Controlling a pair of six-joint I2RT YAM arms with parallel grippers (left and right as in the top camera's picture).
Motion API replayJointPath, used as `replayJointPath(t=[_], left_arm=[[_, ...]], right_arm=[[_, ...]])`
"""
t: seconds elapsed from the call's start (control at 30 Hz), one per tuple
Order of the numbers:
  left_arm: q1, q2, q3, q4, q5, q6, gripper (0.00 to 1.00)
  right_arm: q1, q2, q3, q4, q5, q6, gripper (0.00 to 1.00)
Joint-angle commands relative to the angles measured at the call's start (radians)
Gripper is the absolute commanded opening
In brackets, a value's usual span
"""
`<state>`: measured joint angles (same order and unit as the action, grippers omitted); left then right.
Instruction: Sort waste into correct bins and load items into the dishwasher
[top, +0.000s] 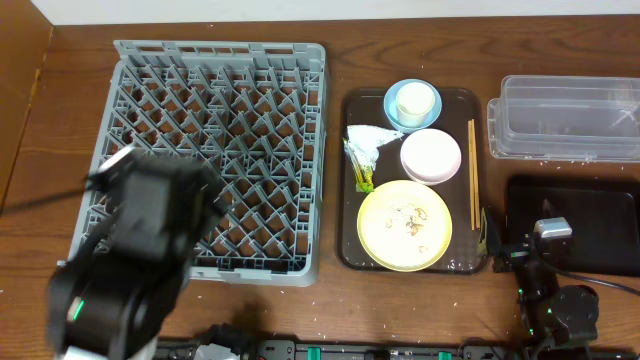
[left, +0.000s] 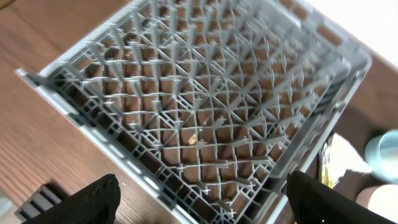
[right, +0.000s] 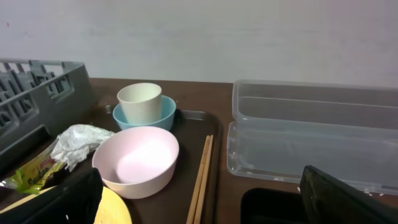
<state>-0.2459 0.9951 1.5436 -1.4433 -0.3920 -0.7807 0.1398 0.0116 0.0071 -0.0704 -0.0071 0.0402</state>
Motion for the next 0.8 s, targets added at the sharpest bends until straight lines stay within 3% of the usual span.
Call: replayJointPath(t=[0.0, 0.17, 0.23, 0.3, 0.37, 0.43, 0.57, 0.67, 0.77], left_arm=[[0.034, -0.066, 0.005, -0.018, 0.0, 0.009, 0.88], [0.034, -0.115, 0.005, -0.038, -0.001, 0.009, 0.92], [0.034, -0.115, 0.005, -0.048, 0.0, 0.009, 0.94], [0.034, -0.11, 0.005, -0.058, -0.001, 0.009, 0.97], [0.034, -0.107, 0.005, -0.064, -0.013, 0.009, 1.0], [0.037, -0.108, 0.008, -0.063, -0.05, -0.015, 1.0], [0.085, -0.108, 0.051, -0.059, -0.088, -0.068, 1.0], [0.119, -0.109, 0.067, -0.061, -0.093, -0.067, 0.99], [0.143, -0.108, 0.064, -0.086, -0.1, -0.066, 0.99]], right_arm=[[-0.008, -0.006, -0.002, -0.005, 0.003, -0.004, 0.99], [-0.008, -0.006, -0.002, -0.005, 0.003, -0.004, 0.99], [-0.008, -0.006, -0.002, 0.019, -0.047, 0.06, 0.99], [-0.008, -0.006, -0.002, 0.091, -0.194, 0.2, 0.99], [-0.008, -0.006, -0.002, 0.168, -0.49, 0.451, 0.99], [-0.008, -0.006, -0.002, 0.214, -0.59, 0.589, 0.99], [-0.008, -0.006, -0.002, 0.368, -0.52, 0.826, 0.99], [-0.008, -0.003, 0.005, 0.592, -0.491, 0.848, 0.99], [-0.008, 0.021, 0.072, 0.604, -0.428, 0.856, 0.99]])
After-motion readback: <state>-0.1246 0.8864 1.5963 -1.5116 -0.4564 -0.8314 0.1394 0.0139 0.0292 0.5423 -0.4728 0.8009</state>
